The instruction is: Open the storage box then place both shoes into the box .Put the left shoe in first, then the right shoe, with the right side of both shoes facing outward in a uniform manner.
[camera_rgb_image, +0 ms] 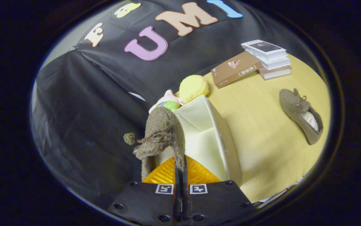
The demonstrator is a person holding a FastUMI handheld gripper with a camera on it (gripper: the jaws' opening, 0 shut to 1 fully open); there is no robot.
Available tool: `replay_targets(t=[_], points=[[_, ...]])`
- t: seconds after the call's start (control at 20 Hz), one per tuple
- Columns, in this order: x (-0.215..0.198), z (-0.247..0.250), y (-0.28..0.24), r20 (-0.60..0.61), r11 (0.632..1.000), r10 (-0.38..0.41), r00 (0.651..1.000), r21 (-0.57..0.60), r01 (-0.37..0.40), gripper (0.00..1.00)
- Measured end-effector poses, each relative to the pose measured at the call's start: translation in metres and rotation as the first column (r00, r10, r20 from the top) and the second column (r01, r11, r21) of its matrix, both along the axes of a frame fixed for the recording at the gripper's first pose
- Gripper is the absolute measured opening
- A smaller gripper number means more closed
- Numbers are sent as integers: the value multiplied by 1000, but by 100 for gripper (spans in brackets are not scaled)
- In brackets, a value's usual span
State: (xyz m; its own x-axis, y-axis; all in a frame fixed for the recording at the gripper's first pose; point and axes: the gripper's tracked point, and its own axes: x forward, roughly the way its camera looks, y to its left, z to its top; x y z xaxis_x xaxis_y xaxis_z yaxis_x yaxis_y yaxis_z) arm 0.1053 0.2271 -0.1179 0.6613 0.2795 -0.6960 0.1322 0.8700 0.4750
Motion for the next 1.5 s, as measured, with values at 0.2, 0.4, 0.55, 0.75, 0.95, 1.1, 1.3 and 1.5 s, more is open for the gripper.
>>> replay_targets(t=[0.2,0.4,0.55,0.75,0.95,1.1,1.3,1.5], points=[[15,-34,8,-45,998,-10,999,-60,7,5],[16,-68,25,-118,998,-29,993,-63,22,5],[18,-82,33,-147,992,-51,988,-120,33,5],[16,-89,33,-142,979,-11,990,-202,-18,5],[6,-100,37,-151,957,59,987,-271,-99,8],[13,-71,52,-41,963,101,994,-247,-108,36],[11,-27,50,88,923,179,980,-360,-136,73],[-3,3,42,143,891,230,963,-429,-149,100]])
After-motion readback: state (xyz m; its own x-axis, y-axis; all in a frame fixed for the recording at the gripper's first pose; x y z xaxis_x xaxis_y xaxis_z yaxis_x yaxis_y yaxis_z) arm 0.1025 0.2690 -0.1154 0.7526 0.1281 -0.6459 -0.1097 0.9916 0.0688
